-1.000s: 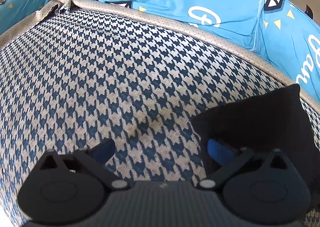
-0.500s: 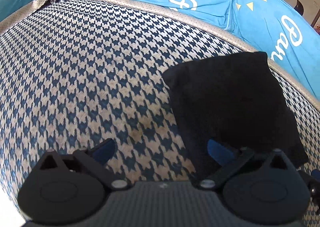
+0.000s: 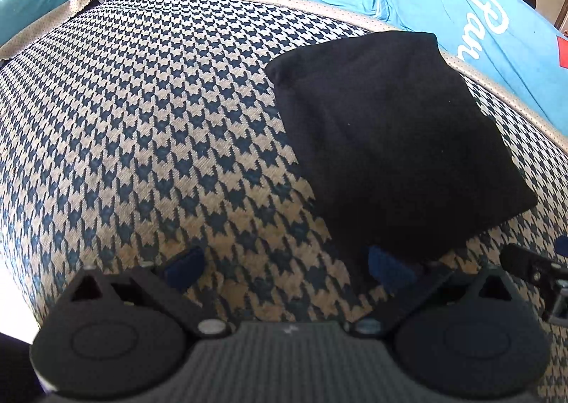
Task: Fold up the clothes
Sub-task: 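Withdraw both open grippers from the placed black bundle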
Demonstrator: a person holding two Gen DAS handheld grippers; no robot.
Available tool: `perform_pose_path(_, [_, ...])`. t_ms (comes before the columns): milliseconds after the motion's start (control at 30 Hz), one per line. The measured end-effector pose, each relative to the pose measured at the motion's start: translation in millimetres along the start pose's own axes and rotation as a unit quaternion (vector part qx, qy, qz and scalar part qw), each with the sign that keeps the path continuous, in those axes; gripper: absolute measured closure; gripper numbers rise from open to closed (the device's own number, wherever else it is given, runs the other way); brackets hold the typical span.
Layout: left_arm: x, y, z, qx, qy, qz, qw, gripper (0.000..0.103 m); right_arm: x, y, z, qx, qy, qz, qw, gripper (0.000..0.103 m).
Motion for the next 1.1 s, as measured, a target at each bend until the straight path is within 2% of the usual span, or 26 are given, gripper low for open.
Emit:
perform_pose_path(133, [-13, 4, -4, 0.009, 0.005, 0.006, 0.9999, 0.000, -7, 2, 2, 0.003, -0.010, -0.023, 1.000, 0.000])
perform_pose_path(367, [-29, 17, -5, 0.054, 0.007, 0.040, 0.9977, 0.000, -12, 8, 15, 0.016, -0.038, -0.036, 0.999, 0.000])
perform_pose_path(500, [-32, 19, -6, 0.037, -0.011, 0.028, 0.9988, 0.000, -13, 8, 23, 0.019, -0.050, -0.047, 0.997, 0.000])
perform_pose_path(1100, [-39, 24, -6, 0.058, -0.011, 0.023, 0.9980, 0.000, -7, 2, 33, 0.030, -0.090, -0.134, 0.986, 0.000])
Point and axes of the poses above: each gripper's, at about its wrist camera, not at the fingertips, and z roughly the way its jaws point, y to its right, x to its top, the point moved 5 cm from there along z, roughly the way its jaws point, and after that the axes turned 15 degrees about -z, right-handed, at the moved point
